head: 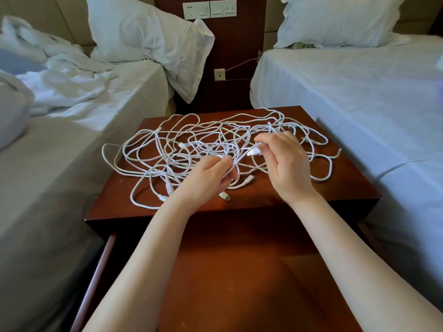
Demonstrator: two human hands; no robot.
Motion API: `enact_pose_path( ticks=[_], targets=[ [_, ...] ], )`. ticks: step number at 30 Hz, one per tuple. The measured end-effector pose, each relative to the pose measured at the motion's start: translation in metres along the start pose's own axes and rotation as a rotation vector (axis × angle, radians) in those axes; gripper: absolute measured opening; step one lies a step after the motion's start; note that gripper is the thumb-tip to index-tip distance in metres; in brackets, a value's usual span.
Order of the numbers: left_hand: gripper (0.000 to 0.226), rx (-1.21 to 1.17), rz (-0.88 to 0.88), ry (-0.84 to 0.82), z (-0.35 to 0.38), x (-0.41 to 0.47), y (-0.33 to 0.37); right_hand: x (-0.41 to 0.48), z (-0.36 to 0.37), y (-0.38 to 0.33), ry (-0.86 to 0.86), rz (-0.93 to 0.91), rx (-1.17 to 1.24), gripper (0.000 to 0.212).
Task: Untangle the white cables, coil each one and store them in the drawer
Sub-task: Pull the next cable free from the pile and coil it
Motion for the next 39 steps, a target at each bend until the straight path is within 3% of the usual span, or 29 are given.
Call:
enact_pose_path(
  ticks=[4, 8, 14, 16, 18, 22, 27, 31, 39],
  targets=[
    [0.046, -0.099, -0.031, -0.108, 0.009, -0.001, 0.002, 0.007, -0.003, -0.004, 0.019, 0.03, 0.026, 0.038],
    [0.048, -0.123, -0.025, -0.332, 0.012, -0.007, 0.006, 0.009, -0.002, -0.008, -0.005, 0.047, 0.059, 0.032],
    [0.034, -0.237, 0.05, -0.581, 0.008, -0.019, 0.018, 0.009, -0.001, -0.019, -0.157, 0.129, 0.21, 0.026],
    [0.034, -0.295, 0.101, -0.595, 0.005, -0.021, 0.022, 0.007, 0.004, -0.024, -0.244, 0.15, 0.275, 0.024],
    [0.036, -0.377, 0.179, -0.552, 0.002, -0.022, 0.027, 0.004, 0.011, -0.03, -0.297, 0.111, 0.296, 0.014],
    [0.033, -0.528, 0.274, -0.41, 0.0, -0.016, 0.028, -0.002, 0.019, -0.042, -0.302, 0.069, 0.336, 0.017],
    [0.034, -0.666, 0.313, -0.106, -0.011, -0.009, 0.025, -0.011, 0.029, -0.043, -0.472, 0.139, 0.213, 0.025],
    [0.038, -0.752, 0.321, 0.169, -0.025, -0.006, 0.023, -0.014, 0.033, -0.042, -0.541, 0.073, 0.114, 0.028],
    [0.039, -0.836, 0.362, 0.497, -0.022, 0.003, 0.013, -0.012, 0.033, -0.042, -0.6, 0.076, 0.088, 0.026]
  ],
)
Point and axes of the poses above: each hand's wrist, its own x-axis towards the middle knuckle, its own z-axis out of the palm, y = z × x, the point moved 2 cm from there along x, towards the middle knuckle, and after that the axes turned 5 degrees about -z, right-handed, at the moved point
